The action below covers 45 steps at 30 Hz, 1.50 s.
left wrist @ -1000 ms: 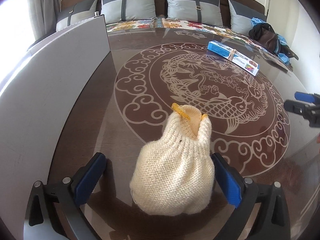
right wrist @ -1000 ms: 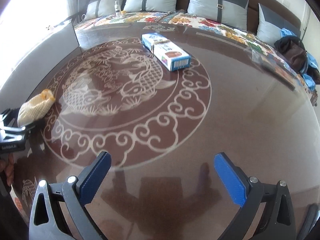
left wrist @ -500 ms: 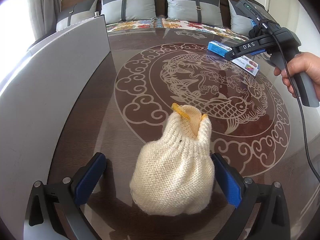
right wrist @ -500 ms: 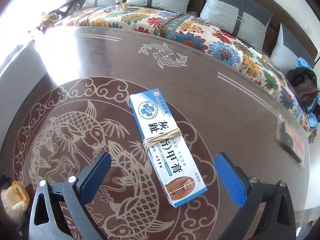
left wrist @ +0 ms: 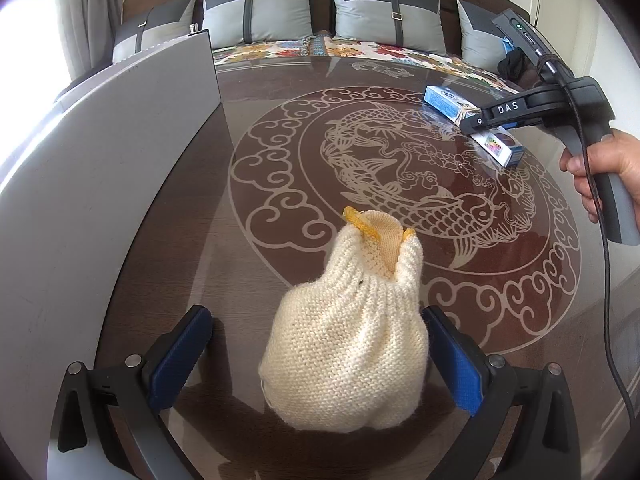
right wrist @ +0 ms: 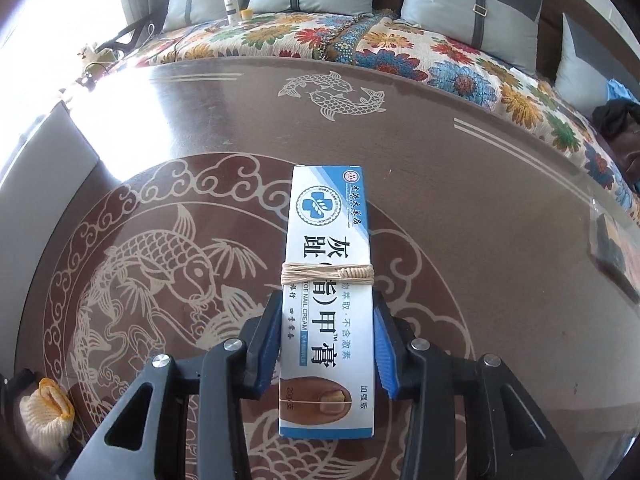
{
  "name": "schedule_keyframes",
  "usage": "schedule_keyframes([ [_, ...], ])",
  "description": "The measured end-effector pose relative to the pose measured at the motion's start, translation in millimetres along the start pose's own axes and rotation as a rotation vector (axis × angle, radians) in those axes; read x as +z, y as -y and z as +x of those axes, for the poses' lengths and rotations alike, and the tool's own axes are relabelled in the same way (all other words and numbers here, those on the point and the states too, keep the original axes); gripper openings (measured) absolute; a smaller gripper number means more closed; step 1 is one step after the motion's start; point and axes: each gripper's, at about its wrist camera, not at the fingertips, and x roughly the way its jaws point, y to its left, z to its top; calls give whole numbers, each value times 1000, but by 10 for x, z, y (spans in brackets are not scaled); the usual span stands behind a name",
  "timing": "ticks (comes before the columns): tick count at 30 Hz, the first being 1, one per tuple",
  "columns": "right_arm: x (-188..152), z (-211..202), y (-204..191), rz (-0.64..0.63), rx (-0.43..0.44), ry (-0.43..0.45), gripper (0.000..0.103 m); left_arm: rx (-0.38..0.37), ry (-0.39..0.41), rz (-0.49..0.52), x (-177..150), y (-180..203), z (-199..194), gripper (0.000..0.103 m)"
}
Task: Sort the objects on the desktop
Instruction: 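Grasp the blue-white nail cream box with the right tool, then carry the cap with the left tool while the right tool carries the cream box into the box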
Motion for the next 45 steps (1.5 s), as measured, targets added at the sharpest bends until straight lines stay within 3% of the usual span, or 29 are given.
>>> schedule_keyframes([
  [4,-406,-206,-152,-10,18,25,42,0,0,0,-1,1,1,103],
  [12,-1806,-923,-640,28,-10,100,42,1,0,1,-2,5,0,103],
  [16,-2317,-1178,-876,63,-23,142,42,2,0,1,-3,-1,-2,103],
  [18,-2418,-1224,-959,55,-41,158,45,1,0,1,-3,-1,-2,103],
  [22,-2417,-1181,-963,30,-22,151,77,0,1,0,-2,-10,-10,103],
  [33,-2298,-1045,-912,9,8,125,103,1,0,0,-6,-2,-7,103],
  [36,-2266,-1032,-911,-2,10,101,103,-10,-14,8,-4,0,-12,103],
  [40,-2049,-963,-808,-22,42,-22,102,-54,-111,74,35,45,-9,103],
  [41,-1997,-957,-772,-14,44,-42,100,-62,-112,94,36,66,-28,98],
  [42,-1948,-959,-735,-8,36,-56,86,-75,-96,113,42,82,-74,74],
  [43,-1899,-976,-712,-14,18,-64,58,-85,-94,130,45,97,-113,51],
  [44,-1850,-990,-692,-15,25,-82,44,-111,-109,134,53,97,-137,47],
  [45,-1812,-990,-667,-3,45,-118,44,-151,-121,118,50,75,-168,45],
])
